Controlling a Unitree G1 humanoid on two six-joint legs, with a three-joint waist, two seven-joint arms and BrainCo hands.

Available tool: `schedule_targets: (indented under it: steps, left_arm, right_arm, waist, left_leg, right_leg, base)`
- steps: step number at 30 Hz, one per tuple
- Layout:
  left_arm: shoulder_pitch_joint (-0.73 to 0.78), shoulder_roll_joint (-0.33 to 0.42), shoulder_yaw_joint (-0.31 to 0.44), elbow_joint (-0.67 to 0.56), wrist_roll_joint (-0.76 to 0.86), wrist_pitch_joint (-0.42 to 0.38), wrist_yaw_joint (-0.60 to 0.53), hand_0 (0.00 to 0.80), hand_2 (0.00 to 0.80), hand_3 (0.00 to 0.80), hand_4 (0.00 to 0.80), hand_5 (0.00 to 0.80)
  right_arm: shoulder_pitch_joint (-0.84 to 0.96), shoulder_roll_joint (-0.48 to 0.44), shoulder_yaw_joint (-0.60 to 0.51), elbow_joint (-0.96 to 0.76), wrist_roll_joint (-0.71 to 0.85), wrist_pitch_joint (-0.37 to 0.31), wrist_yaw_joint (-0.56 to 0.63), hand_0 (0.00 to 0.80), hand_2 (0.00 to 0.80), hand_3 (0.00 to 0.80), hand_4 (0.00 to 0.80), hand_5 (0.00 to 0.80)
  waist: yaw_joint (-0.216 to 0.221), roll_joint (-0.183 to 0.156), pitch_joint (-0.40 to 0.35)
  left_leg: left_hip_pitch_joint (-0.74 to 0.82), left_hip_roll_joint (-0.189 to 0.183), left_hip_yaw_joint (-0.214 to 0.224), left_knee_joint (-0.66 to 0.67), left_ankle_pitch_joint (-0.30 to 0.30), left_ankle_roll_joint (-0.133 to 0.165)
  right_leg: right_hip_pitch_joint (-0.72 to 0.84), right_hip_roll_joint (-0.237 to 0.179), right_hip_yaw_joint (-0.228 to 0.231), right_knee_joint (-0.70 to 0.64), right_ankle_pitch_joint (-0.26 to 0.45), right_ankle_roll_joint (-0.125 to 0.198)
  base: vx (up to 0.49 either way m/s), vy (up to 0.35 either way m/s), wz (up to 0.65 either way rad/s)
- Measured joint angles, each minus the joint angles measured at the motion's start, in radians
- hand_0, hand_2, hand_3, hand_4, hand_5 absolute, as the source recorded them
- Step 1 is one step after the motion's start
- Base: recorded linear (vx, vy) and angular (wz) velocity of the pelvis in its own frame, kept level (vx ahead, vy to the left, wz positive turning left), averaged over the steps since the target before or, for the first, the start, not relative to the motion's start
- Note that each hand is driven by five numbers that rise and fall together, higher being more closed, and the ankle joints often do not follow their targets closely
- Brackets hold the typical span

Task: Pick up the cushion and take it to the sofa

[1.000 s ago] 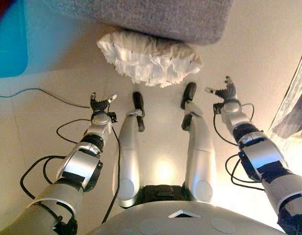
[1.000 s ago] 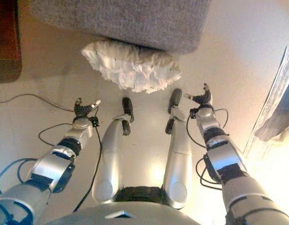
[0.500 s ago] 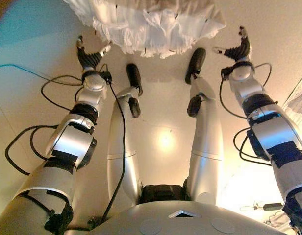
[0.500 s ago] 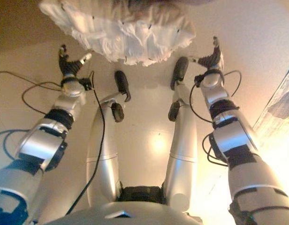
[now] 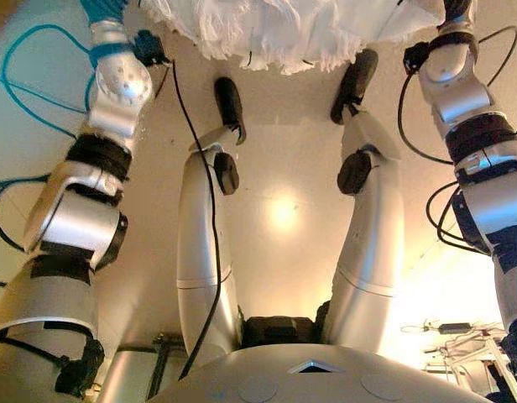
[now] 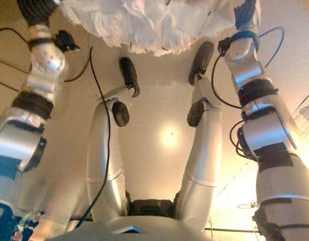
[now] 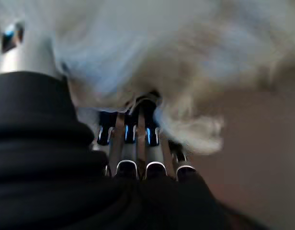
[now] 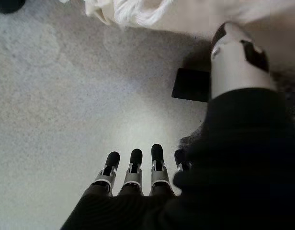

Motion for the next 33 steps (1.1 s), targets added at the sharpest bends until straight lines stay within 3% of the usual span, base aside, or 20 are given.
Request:
schedule_targets:
  steps: [3,5,8,11,15,18,20,24,25,26,33]
  left_arm:
    - [0.071,0.006,0.037,0.021,-0.028,-0.019,-0.043,0.000,0.000,0.000,0.000,0.000]
    - [0.108,0.041,0.046,0.029,-0.035,-0.030,-0.129,0.000,0.000,0.000,0.000,0.000]
    - [0.104,0.119,0.023,0.050,-0.137,0.037,-0.295,0.000,0.000,0.000,0.000,0.000]
    - [0.079,0.180,0.017,0.049,-0.256,0.099,-0.493,0.000,0.000,0.000,0.000,0.000]
    - [0.013,0.180,-0.042,-0.028,-0.390,0.156,-0.743,0.000,0.000,0.000,0.000,0.000]
    - [-0.019,0.178,-0.085,-0.076,-0.497,0.212,-0.885,0.000,0.000,0.000,0.000,0.000]
    - [-0.033,0.178,-0.117,-0.096,-0.531,0.225,-0.922,0.000,0.000,0.000,0.000,0.000]
    - [-0.029,0.179,-0.160,-0.118,-0.572,0.242,-0.935,0.000,0.000,0.000,0.000,0.000]
    - [-0.028,0.179,-0.161,-0.120,-0.573,0.242,-0.936,0.521,0.521,0.521,0.521,0.521]
    - [-0.029,0.180,-0.165,-0.121,-0.578,0.242,-0.938,0.800,0.800,0.800,0.800,0.800]
    - [-0.012,0.175,-0.166,-0.158,-0.619,0.229,-0.945,0.800,0.800,0.800,0.800,0.800]
  right_arm:
    - [0.057,-0.037,-0.005,-0.009,0.012,-0.023,0.029,0.000,0.000,0.000,0.000,0.000]
    - [0.135,-0.104,-0.002,-0.098,0.044,-0.076,0.107,0.000,0.000,0.000,0.000,0.000]
    - [0.223,-0.210,-0.002,-0.207,0.122,-0.159,0.236,0.000,0.000,0.000,0.000,0.000]
    - [0.231,-0.228,-0.010,-0.273,0.222,-0.203,0.361,0.000,0.000,0.000,0.000,0.000]
    - [0.239,-0.212,-0.009,-0.313,0.407,-0.197,0.632,0.000,0.000,0.000,0.000,0.000]
    - [0.224,-0.191,0.010,-0.320,0.513,-0.143,0.834,0.000,0.000,0.000,0.000,0.000]
    - [0.215,-0.192,0.020,-0.320,0.517,-0.117,0.895,0.000,0.000,0.000,0.000,0.000]
    - [0.205,-0.210,0.046,-0.321,0.520,-0.109,0.897,0.000,0.000,0.000,0.000,0.000]
    - [0.203,-0.210,0.048,-0.321,0.533,-0.109,0.893,0.000,0.000,0.000,0.000,0.000]
    - [0.200,-0.209,0.048,-0.322,0.544,-0.109,0.889,0.000,0.000,0.000,0.000,0.000]
    - [0.199,-0.209,0.042,-0.335,0.573,-0.109,0.858,0.000,0.000,0.000,0.000,0.000]
  waist:
    - [0.007,0.000,0.000]
    - [0.001,-0.001,0.000]
    - [-0.018,-0.001,0.000]
    - [-0.061,-0.001,0.000]
    - [-0.064,-0.001,0.000]
    - [-0.063,-0.001,0.000]
    - [-0.062,-0.001,0.000]
    - [-0.057,-0.001,0.000]
    - [-0.056,-0.001,0.000]
    - [-0.056,-0.001,-0.001]
    - [-0.053,0.000,-0.001]
  left_leg:
    - [-0.004,-0.002,0.003,-0.008,-0.001,-0.002]
    - [-0.009,-0.004,0.002,-0.001,-0.005,-0.003]
    - [-0.014,0.001,0.003,0.042,-0.026,0.004]
    - [-0.014,0.001,0.013,0.055,-0.037,0.014]
    - [-0.015,0.004,0.027,0.044,-0.039,0.019]
    - [-0.014,0.007,0.033,0.037,-0.038,0.015]
    - [-0.012,0.007,0.037,0.030,-0.038,0.014]
    - [-0.002,0.006,0.045,0.018,-0.037,0.014]
    - [0.001,0.006,0.049,0.011,-0.037,0.014]
    - [0.003,0.006,0.053,0.001,-0.036,0.014]
    - [0.008,0.002,0.067,-0.042,-0.026,0.014]
  right_leg:
    - [-0.011,-0.003,0.001,0.002,-0.005,-0.004]
    - [-0.019,-0.008,0.001,0.018,-0.018,-0.002]
    - [-0.025,-0.011,0.006,0.054,-0.035,0.003]
    - [-0.025,-0.011,0.017,0.057,-0.034,0.011]
    - [-0.035,-0.009,0.028,0.044,-0.030,0.019]
    - [-0.038,-0.004,0.031,0.037,-0.027,0.015]
    - [-0.038,-0.004,0.032,0.032,-0.027,0.015]
    - [-0.038,-0.004,0.038,0.030,-0.027,0.015]
    - [-0.038,-0.003,0.042,0.022,-0.026,0.015]
    - [-0.038,-0.002,0.044,0.012,-0.022,0.016]
    - [-0.038,0.001,0.048,-0.031,-0.004,0.025]
  base:
    - [0.055,-0.034,0.05]
    - [0.093,0.001,0.11]
    - [0.021,0.068,-0.04]
    - [0.000,0.057,-0.07]
    - [-0.004,0.026,-0.04]
    - [-0.003,0.009,-0.06]
    - [0.000,0.000,0.00]
    - [0.000,-0.029,0.02]
    - [0.003,-0.042,0.01]
    - [0.006,-0.039,-0.02]
    - [0.004,-0.041,-0.01]
